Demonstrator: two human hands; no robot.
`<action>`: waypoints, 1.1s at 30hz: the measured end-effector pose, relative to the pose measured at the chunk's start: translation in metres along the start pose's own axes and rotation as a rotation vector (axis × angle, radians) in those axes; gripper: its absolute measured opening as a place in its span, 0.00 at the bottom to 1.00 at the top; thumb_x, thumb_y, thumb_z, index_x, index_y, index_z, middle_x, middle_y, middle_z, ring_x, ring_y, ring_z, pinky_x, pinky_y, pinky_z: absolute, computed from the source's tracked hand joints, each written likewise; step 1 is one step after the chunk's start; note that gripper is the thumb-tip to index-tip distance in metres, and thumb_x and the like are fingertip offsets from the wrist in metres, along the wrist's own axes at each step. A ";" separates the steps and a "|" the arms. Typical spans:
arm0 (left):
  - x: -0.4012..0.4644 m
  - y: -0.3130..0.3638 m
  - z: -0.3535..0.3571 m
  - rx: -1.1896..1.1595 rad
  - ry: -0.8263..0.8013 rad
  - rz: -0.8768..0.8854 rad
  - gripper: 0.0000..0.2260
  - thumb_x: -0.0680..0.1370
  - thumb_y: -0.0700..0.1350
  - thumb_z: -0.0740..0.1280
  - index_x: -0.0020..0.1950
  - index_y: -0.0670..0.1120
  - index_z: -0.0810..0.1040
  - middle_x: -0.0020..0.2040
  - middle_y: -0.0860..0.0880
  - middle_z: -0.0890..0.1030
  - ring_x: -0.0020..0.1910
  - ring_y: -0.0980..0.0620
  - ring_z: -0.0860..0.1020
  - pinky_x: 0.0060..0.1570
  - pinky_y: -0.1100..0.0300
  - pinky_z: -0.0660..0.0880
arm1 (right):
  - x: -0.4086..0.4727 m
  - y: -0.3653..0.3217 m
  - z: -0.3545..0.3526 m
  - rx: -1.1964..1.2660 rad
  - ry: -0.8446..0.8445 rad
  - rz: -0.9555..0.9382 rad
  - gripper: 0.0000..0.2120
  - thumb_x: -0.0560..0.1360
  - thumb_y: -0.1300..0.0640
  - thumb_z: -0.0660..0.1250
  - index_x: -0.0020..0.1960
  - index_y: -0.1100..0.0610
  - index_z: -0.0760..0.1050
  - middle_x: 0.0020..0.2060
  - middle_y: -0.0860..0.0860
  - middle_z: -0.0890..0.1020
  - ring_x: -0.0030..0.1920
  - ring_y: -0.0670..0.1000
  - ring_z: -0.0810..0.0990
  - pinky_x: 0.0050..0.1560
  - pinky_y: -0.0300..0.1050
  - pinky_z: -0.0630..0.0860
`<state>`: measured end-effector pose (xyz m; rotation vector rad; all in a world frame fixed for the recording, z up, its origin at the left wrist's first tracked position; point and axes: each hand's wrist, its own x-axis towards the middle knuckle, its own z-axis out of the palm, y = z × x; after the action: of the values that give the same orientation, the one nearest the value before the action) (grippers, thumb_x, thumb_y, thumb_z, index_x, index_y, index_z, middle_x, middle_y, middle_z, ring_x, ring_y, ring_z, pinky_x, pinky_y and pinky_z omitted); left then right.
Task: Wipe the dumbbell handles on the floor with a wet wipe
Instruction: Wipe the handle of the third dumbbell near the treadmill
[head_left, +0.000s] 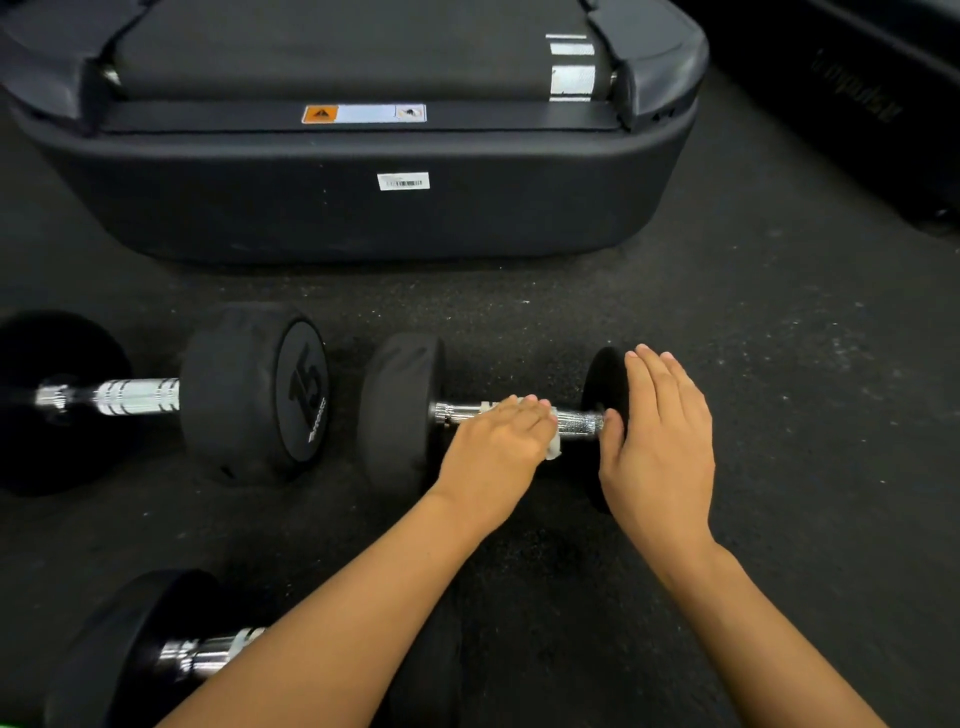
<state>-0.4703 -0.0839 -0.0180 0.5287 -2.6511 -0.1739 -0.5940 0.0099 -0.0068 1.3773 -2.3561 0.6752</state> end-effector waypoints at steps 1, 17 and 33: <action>-0.001 -0.001 0.000 0.012 0.008 0.010 0.16 0.68 0.39 0.58 0.46 0.39 0.84 0.45 0.44 0.84 0.45 0.48 0.83 0.49 0.56 0.77 | 0.001 0.000 0.000 -0.003 -0.001 -0.001 0.24 0.74 0.59 0.58 0.68 0.65 0.67 0.66 0.59 0.71 0.69 0.59 0.66 0.69 0.52 0.60; 0.005 -0.002 -0.015 -0.081 -0.123 -0.270 0.15 0.67 0.32 0.70 0.52 0.42 0.80 0.47 0.44 0.82 0.44 0.43 0.81 0.41 0.50 0.78 | -0.005 0.000 -0.001 -0.008 0.003 -0.001 0.24 0.74 0.59 0.57 0.68 0.65 0.66 0.67 0.59 0.71 0.69 0.59 0.65 0.70 0.50 0.57; 0.019 -0.006 -0.017 0.034 -0.226 -0.394 0.11 0.77 0.39 0.61 0.59 0.47 0.75 0.55 0.47 0.78 0.53 0.45 0.77 0.49 0.53 0.72 | 0.001 0.001 0.000 -0.019 -0.010 -0.008 0.23 0.74 0.59 0.57 0.67 0.66 0.67 0.66 0.60 0.72 0.68 0.60 0.66 0.69 0.52 0.59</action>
<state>-0.4767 -0.0974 0.0038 1.0998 -2.7379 -0.3222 -0.5952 0.0092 -0.0065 1.3843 -2.3575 0.6430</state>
